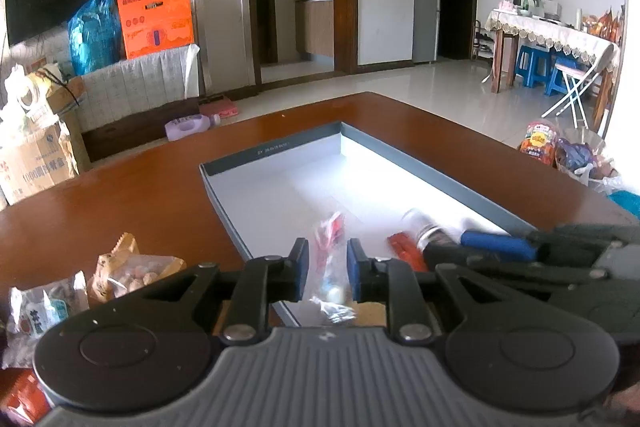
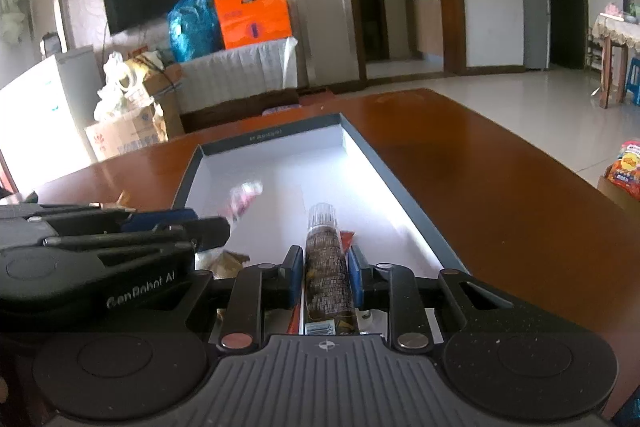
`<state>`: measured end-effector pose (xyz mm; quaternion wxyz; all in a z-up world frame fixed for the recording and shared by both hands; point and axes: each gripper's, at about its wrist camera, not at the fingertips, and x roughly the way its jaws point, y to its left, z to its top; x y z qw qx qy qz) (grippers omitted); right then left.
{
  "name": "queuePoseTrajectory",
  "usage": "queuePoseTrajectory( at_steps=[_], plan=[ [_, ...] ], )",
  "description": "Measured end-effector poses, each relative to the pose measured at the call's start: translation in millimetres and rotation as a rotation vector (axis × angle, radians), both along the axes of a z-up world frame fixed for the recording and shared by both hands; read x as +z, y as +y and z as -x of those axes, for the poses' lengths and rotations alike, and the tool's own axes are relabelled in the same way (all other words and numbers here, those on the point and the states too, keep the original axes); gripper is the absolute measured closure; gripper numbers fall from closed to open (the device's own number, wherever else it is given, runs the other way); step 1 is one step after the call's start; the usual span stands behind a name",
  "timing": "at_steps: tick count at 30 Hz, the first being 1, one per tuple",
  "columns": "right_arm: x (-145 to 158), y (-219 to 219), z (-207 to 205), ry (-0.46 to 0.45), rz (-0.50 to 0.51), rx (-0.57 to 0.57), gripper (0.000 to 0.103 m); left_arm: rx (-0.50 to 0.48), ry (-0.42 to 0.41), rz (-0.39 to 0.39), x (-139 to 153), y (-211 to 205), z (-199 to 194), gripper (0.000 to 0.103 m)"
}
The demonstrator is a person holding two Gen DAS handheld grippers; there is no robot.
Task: Organize snacks
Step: 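Open both grippers to drop the stick candy and tube into the box, then move both grippers back to the snacks, left toward the orange candy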
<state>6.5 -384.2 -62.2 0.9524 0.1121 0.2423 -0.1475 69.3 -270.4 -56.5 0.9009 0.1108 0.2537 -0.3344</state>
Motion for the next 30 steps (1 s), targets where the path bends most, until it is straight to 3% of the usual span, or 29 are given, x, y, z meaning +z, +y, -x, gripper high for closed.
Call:
queuePoseTrajectory(
  at_steps=[3, 8, 11, 15, 19, 23, 30],
  plan=[
    [1, 0, 3, -0.015, 0.009, -0.008, 0.065, 0.008, 0.007, 0.023, 2, 3, -3, 0.083],
    [5, 0, 7, -0.040, 0.009, -0.015, 0.064, 0.039, 0.013, 0.037, 4, 11, -7, 0.063],
    [11, 0, 10, -0.069, 0.017, -0.022, 0.060, 0.042, 0.001, 0.034, 3, 14, -6, 0.061],
    [23, 3, 19, -0.145, 0.032, -0.025, 0.057, 0.045, -0.007, 0.041, 2, 19, -2, 0.047],
    [35, 16, 31, -0.269, 0.079, 0.027, 0.051, 0.035, -0.021, 0.047, 6, 23, 4, 0.047],
    [31, 20, 20, -0.207, 0.084, 0.039, 0.050, 0.055, -0.032, 0.045, 12, 36, 16, 0.047],
    [34, 35, 13, -0.196, 0.066, 0.076, 0.051, 0.127, -0.056, 0.002, 20, 98, 34, 0.047]
  ],
)
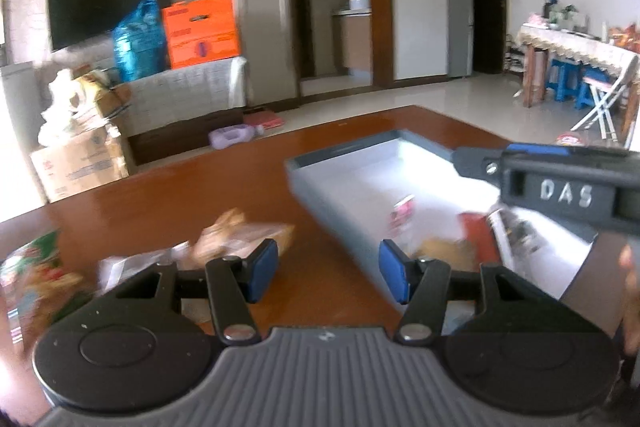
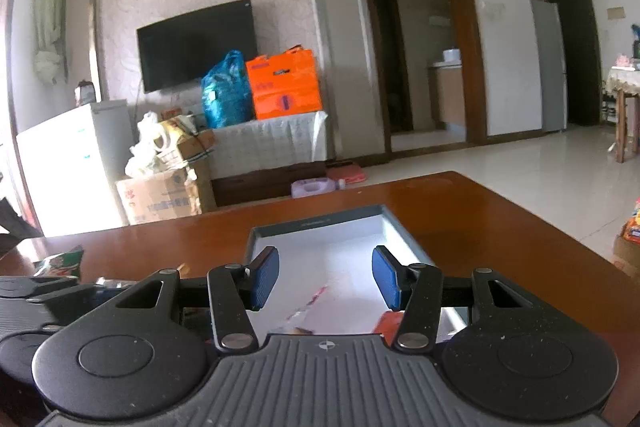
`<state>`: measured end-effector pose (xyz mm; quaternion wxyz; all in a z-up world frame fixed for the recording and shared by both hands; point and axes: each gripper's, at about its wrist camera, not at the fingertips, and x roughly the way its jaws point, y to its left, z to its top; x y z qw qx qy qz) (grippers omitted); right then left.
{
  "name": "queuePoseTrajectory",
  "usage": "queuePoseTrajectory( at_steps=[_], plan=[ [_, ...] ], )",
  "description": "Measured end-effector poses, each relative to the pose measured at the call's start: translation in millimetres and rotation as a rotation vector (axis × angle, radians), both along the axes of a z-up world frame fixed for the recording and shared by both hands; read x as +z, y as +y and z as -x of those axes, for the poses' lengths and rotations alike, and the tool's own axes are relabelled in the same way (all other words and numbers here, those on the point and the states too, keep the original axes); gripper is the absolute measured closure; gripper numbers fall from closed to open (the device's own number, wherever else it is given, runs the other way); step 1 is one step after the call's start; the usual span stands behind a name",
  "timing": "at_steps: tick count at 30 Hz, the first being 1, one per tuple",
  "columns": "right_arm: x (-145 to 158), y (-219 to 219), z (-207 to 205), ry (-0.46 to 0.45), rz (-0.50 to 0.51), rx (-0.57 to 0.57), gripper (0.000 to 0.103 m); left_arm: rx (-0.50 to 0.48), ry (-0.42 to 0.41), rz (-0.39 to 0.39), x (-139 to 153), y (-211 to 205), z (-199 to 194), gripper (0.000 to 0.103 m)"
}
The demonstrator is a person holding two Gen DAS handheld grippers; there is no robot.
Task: Organize snacks
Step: 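Move both grippers back to the snacks, left toward the orange candy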
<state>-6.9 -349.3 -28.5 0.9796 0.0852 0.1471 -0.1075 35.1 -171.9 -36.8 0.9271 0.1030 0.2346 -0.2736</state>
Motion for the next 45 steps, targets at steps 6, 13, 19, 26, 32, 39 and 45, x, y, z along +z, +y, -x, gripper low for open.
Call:
queuePoseTrajectory(
  at_steps=[6, 13, 19, 26, 32, 39, 45],
  plan=[
    [8, 35, -11, -0.001, -0.016, 0.098, 0.050, 0.116, 0.016, -0.031, 1, 71, -4, 0.047],
    [5, 92, -38, 0.088, 0.040, 0.206, 0.050, 0.236, 0.040, -0.046, -9, 128, -2, 0.047],
    [-10, 111, -52, 0.150, 0.036, 0.226, 0.050, 0.255, 0.088, -0.040, -24, 148, -10, 0.047],
    [-21, 125, -67, 0.183, 0.042, 0.265, 0.050, 0.215, 0.150, 0.051, -30, 151, -34, 0.047],
    [-22, 129, -74, 0.182, 0.054, 0.246, 0.050, 0.192, 0.187, 0.052, -35, 139, -54, 0.046],
    [-27, 134, -85, 0.186, 0.049, 0.253, 0.050, 0.152, 0.167, 0.043, -45, 132, -64, 0.054],
    [-31, 154, -104, 0.191, 0.042, 0.294, 0.046, 0.119, 0.159, 0.036, -47, 143, -63, 0.057]
  ],
)
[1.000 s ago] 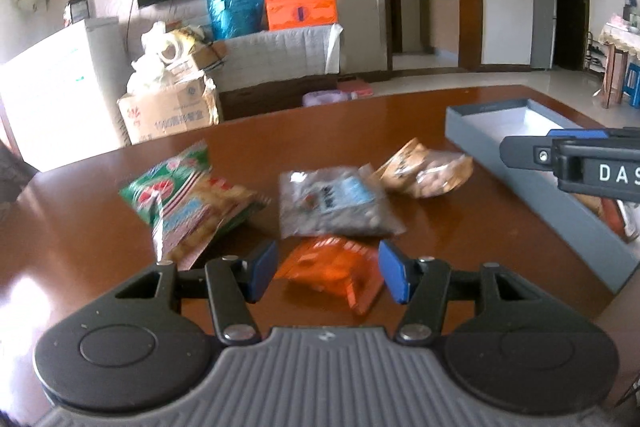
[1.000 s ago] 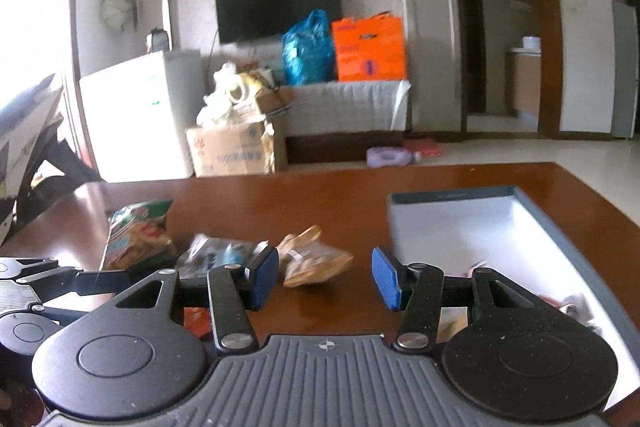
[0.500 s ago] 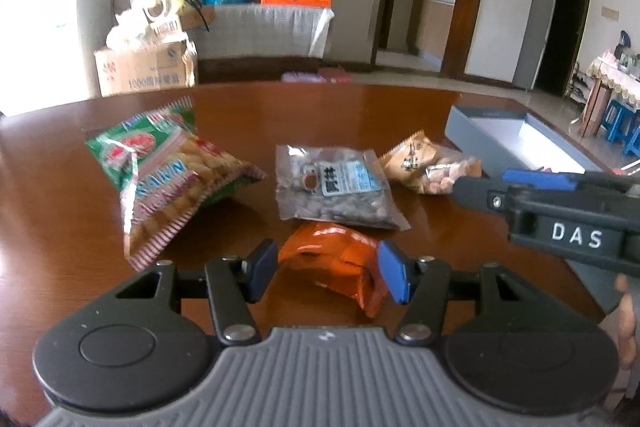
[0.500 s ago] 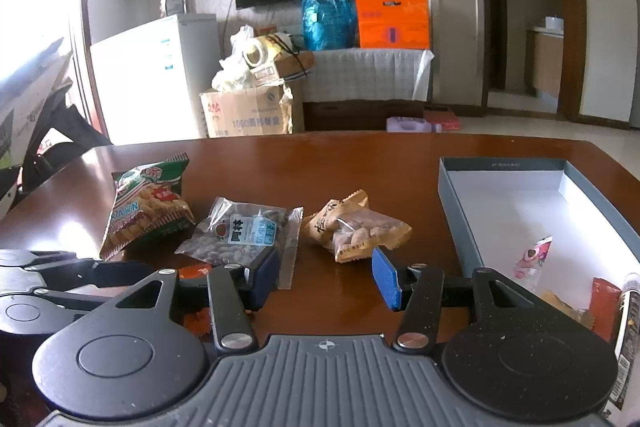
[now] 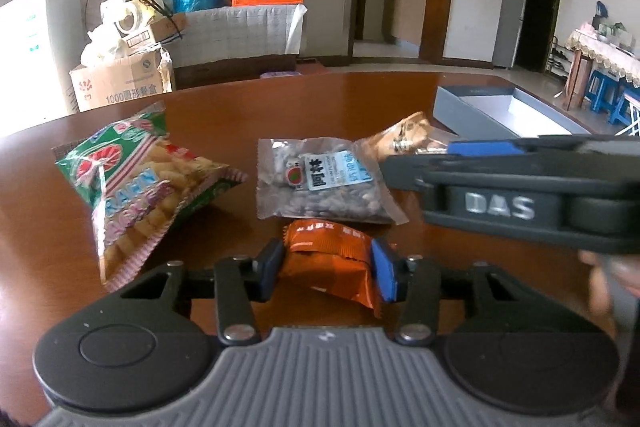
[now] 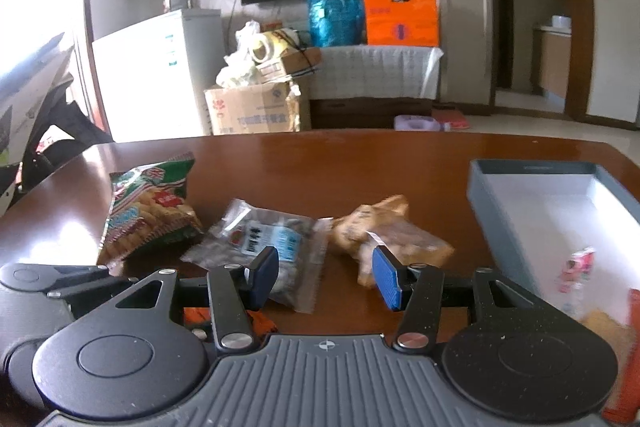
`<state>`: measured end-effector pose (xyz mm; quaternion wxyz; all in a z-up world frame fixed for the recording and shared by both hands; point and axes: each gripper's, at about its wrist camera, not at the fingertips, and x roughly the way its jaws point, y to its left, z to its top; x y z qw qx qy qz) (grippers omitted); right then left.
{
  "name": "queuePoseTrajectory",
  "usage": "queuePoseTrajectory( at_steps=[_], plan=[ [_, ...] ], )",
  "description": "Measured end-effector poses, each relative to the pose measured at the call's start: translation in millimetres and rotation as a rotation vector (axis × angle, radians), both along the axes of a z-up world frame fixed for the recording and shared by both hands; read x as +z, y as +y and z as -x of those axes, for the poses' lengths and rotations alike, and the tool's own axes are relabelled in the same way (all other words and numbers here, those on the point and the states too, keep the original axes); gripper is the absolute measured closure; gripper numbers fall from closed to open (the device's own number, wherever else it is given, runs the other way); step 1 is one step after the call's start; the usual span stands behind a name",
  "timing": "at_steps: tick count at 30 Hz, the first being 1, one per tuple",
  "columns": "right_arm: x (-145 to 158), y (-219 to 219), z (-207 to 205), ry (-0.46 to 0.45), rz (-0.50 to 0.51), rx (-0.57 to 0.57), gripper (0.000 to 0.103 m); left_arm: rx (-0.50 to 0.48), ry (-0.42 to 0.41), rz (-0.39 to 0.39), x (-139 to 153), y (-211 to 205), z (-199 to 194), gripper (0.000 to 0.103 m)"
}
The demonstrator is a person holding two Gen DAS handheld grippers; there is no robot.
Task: Organize snacks
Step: 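Move both grippers back to the snacks, left toward the orange candy, then close the left gripper on the orange candy while the right gripper grasps the clear nut bag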
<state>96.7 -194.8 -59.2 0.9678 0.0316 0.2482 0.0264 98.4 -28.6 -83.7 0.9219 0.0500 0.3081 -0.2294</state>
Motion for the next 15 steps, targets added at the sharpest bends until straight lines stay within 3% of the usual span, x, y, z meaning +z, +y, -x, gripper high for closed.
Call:
queuePoseTrajectory(
  at_steps=[9, 15],
  plan=[
    [-9, 36, -24, 0.027, 0.040, 0.008, 0.032, 0.031, 0.008, -0.003, 1, 40, 5, 0.058],
    [-15, 36, -36, 0.044, 0.023, -0.034, 0.031, 0.032, 0.007, -0.001, 1, 49, 4, 0.058]
  ],
)
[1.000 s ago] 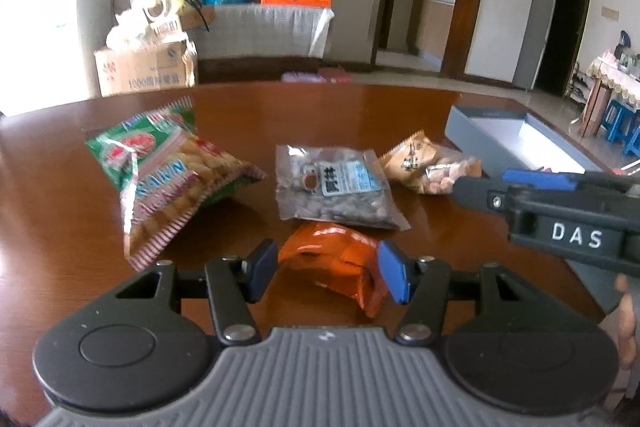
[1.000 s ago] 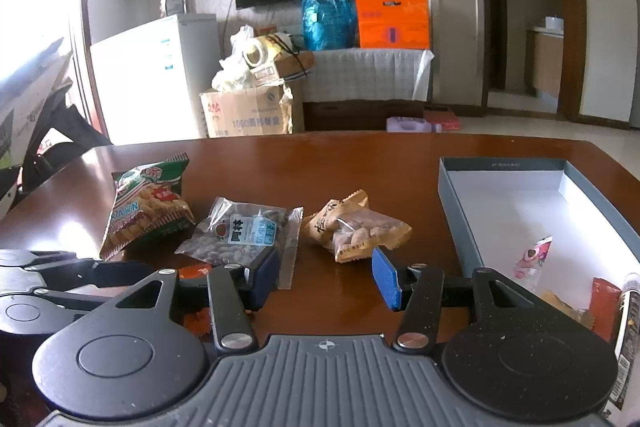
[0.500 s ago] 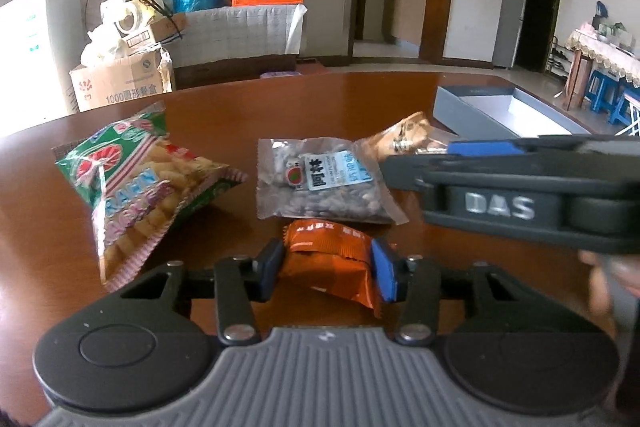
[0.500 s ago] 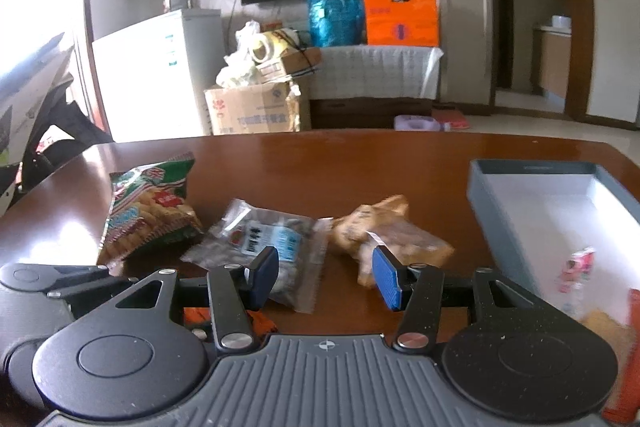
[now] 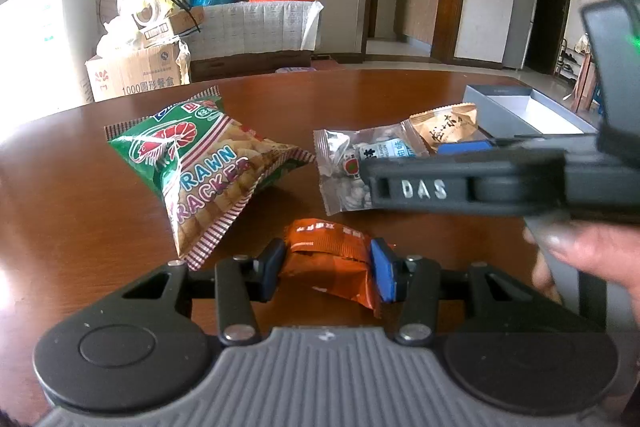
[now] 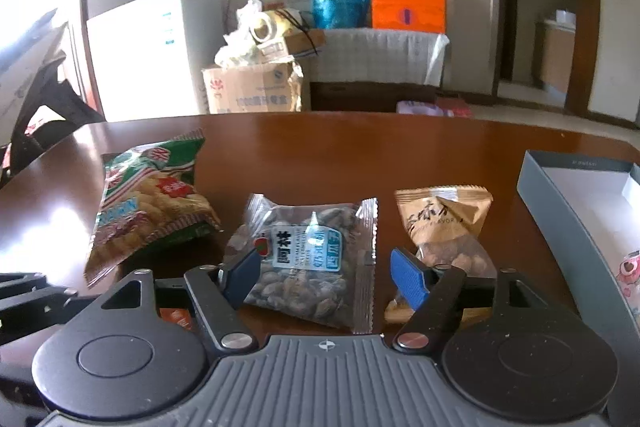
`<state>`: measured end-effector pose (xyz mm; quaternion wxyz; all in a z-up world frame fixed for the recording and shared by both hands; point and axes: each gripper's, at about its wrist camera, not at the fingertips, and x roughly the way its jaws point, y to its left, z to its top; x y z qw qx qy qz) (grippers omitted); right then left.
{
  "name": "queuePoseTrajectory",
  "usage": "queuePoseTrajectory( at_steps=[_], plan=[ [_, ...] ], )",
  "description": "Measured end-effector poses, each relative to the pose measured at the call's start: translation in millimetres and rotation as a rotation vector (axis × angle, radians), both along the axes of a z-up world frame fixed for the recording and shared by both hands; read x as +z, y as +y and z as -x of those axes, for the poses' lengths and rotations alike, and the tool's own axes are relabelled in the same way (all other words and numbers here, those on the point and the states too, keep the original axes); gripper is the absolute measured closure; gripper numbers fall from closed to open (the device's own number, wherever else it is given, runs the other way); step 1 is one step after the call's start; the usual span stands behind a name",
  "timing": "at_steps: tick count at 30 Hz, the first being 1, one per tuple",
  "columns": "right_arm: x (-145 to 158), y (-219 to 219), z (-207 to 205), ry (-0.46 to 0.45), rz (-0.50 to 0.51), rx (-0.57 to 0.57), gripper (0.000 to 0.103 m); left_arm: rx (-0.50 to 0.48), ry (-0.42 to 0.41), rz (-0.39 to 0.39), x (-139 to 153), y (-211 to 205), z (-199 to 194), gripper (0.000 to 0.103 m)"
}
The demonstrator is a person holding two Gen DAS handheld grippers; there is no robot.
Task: Organize snacks
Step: 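Close the left gripper on the orange candy while the right gripper grasps the clear nut bag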
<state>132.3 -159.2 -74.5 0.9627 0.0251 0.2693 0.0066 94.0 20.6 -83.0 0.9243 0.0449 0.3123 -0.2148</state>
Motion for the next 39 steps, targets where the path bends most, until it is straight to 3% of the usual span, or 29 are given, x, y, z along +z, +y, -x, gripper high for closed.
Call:
queuePoseTrajectory(
  at_steps=[7, 22, 28, 39],
  plan=[
    [-6, 0, -18, 0.070, -0.001, 0.051, 0.031, 0.006, -0.003, 0.000, -2, -3, -1, 0.058],
    [2, -9, 7, 0.030, -0.011, 0.123, 0.069, 0.016, -0.019, -0.003, -2, -6, -1, 0.057],
    [6, -19, 26, 0.024, -0.041, 0.134, 0.075, 0.028, -0.019, 0.002, -2, -7, -4, 0.058],
    [17, -29, 59, 0.023, 0.015, 0.147, 0.079, 0.039, -0.033, -0.014, -3, -20, -3, 0.058]
  ],
)
